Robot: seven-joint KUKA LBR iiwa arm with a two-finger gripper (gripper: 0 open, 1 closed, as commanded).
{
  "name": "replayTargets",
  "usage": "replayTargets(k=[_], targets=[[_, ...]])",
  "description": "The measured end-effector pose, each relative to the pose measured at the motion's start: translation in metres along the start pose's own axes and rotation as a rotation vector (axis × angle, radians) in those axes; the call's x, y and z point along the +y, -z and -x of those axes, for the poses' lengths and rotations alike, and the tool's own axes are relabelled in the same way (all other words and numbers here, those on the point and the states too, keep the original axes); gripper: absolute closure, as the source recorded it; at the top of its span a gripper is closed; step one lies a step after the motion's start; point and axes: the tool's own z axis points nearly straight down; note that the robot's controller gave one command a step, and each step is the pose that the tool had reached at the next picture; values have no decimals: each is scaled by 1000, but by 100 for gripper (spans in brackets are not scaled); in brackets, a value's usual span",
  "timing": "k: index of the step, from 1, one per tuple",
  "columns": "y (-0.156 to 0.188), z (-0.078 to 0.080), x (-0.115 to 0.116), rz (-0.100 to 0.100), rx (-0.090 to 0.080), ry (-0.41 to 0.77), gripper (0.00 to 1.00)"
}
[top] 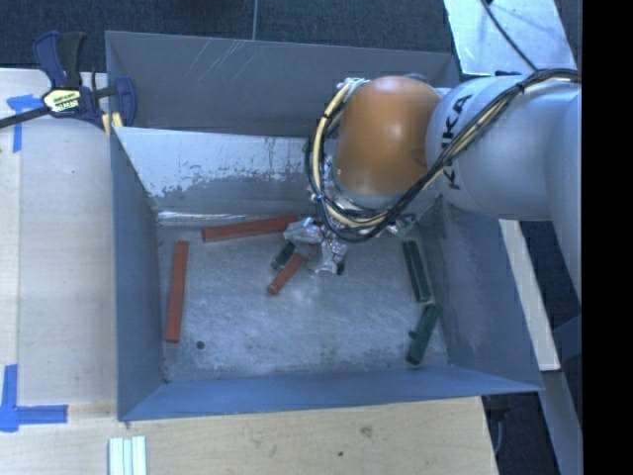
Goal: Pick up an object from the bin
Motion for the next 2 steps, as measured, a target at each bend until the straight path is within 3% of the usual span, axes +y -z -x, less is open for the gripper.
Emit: replayTargets(k=[1, 2], targets=[[-4, -3, 1, 3, 8, -1, 0], [-2, -2, 0, 2, 4, -2, 100]])
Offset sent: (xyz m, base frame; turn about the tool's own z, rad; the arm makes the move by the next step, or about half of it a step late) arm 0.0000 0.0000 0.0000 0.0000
